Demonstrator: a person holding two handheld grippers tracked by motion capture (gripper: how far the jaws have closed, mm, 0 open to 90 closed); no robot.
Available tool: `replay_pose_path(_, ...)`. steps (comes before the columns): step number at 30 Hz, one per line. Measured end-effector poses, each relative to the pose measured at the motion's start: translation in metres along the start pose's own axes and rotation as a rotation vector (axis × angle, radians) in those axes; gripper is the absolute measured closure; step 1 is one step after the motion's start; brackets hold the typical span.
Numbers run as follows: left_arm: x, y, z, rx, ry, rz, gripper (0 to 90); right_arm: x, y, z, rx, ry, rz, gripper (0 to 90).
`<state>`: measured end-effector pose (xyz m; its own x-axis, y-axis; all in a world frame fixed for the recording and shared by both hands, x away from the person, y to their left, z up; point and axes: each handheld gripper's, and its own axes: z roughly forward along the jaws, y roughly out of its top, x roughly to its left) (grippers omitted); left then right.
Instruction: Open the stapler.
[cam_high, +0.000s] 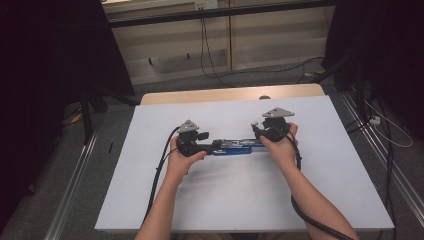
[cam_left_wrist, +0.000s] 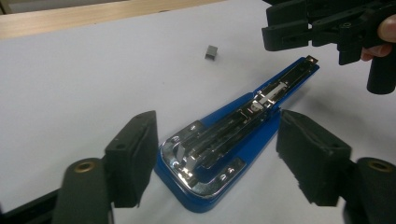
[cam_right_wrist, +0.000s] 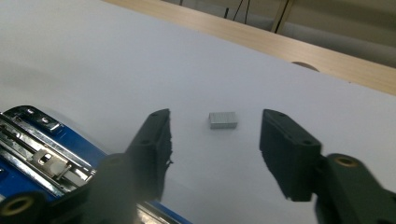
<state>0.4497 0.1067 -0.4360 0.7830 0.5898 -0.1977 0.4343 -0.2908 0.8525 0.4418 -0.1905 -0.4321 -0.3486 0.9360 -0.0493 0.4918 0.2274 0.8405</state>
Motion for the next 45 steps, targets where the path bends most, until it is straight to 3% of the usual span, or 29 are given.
replay_pose_path(10,0.006,0.002,-0.008,0.002,0.043,-0.010,10.9,-0.010,0.003,0.008,0.005,0.042,0.029,22.8)
replay_pose_path(19,0.005,0.002,-0.011,0.018,0.064,0.011,7.6,-0.012,0.007,0.014,0.014,0.067,0.026,16.9)
replay_pose_path(38,0.006,-0.002,-0.015,0.029,0.064,0.010,7.4,-0.017,0.017,0.031,0.053,0.072,0.031,15.4)
replay_pose_path(45,0.009,-0.003,-0.017,0.022,0.073,0.005,7.5,-0.017,0.021,0.039,0.090,0.071,0.018,23.6)
